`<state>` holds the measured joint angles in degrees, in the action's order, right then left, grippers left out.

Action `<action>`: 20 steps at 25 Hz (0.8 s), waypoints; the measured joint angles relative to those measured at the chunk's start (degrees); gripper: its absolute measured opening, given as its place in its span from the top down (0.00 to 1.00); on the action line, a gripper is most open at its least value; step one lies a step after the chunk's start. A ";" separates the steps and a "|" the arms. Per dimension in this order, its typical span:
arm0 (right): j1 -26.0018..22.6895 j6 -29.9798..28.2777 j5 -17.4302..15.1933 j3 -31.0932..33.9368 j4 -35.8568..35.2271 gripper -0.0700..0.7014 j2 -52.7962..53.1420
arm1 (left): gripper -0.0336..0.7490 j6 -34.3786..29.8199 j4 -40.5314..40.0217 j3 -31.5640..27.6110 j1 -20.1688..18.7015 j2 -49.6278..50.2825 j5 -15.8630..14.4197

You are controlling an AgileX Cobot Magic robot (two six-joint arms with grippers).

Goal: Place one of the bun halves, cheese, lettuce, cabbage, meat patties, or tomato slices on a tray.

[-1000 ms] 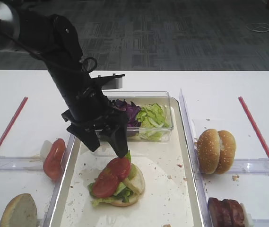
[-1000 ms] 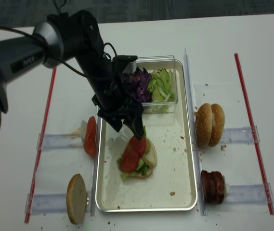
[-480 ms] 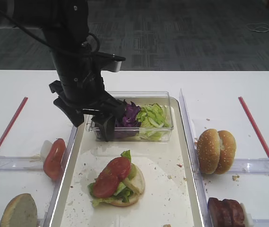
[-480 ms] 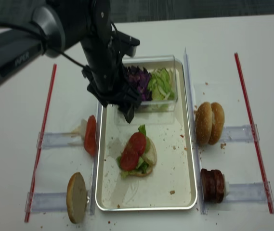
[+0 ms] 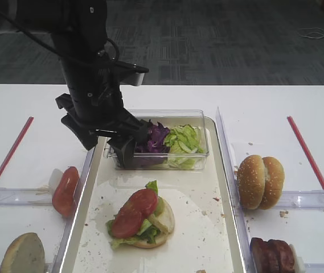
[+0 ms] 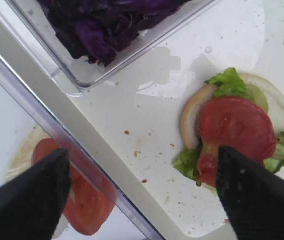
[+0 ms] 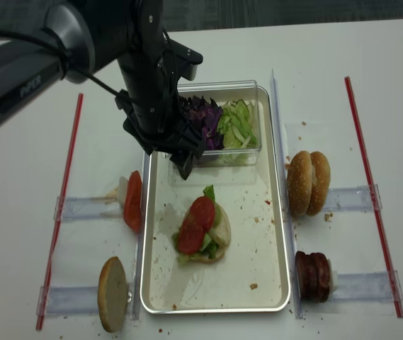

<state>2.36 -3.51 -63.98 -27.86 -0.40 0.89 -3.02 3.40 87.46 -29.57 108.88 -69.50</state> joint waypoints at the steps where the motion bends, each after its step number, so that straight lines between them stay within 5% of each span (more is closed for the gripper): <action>1: 0.00 0.00 0.00 0.00 0.00 0.01 0.00 | 0.22 0.00 0.00 0.00 0.00 0.00 0.00; 9: 0.00 0.00 0.00 0.00 0.00 0.01 0.00 | 0.22 1.17 -4.89 0.00 1.65 -0.74 -0.09; 20: 0.00 0.00 0.00 0.00 0.00 0.01 0.00 | 0.22 0.96 -5.78 0.00 12.17 -1.06 -0.21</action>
<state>2.36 -3.51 -63.98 -27.86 -0.40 0.89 -2.06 -2.38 87.46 -17.40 107.82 -69.71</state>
